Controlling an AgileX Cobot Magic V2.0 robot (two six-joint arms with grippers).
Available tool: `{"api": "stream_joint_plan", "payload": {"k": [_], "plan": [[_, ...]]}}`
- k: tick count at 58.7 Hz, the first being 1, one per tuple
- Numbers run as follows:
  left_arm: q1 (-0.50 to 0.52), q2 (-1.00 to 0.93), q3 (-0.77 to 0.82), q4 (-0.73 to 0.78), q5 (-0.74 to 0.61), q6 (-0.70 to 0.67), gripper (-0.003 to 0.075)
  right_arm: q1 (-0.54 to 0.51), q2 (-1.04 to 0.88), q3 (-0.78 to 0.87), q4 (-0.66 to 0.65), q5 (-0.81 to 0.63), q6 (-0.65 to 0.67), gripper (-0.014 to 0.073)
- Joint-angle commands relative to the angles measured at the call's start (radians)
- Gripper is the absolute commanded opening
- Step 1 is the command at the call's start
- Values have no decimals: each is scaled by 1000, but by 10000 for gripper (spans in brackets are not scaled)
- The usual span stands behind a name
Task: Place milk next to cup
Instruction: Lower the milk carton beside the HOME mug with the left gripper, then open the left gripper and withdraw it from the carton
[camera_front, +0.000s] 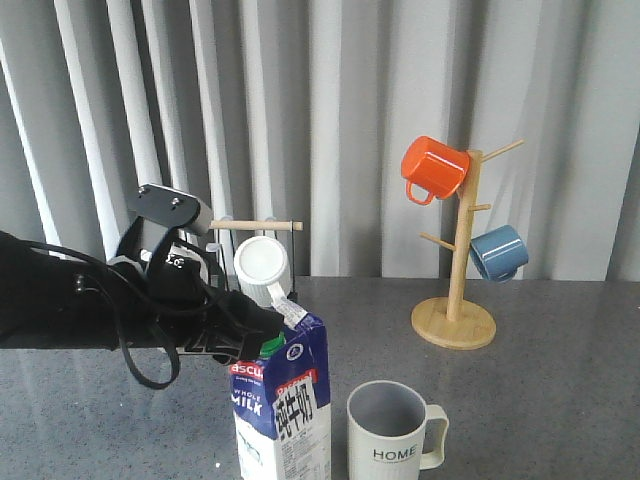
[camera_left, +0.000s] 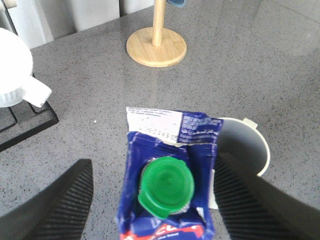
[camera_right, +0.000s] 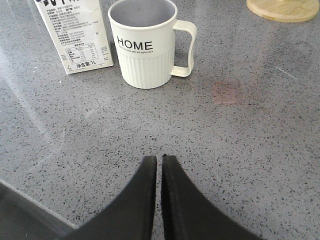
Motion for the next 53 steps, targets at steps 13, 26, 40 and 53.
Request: {"api": "stream_joint_plan", "payload": {"k": [13,26,40,53], "plan": [[-3,-133,-27,223,20,-204,500,-3,0,-29,2,-73,-3,24],[-3,-249,-27,349,120,-359,479,-3,0,-29,6,-71,-3,24],[-3,-375,-27,410,251,-479,308,-3,0,-29,6,-27,-3,24],[-3,-495,0,435,346,-500,4,-3,0,-29,6,-27,-3,24]]}}
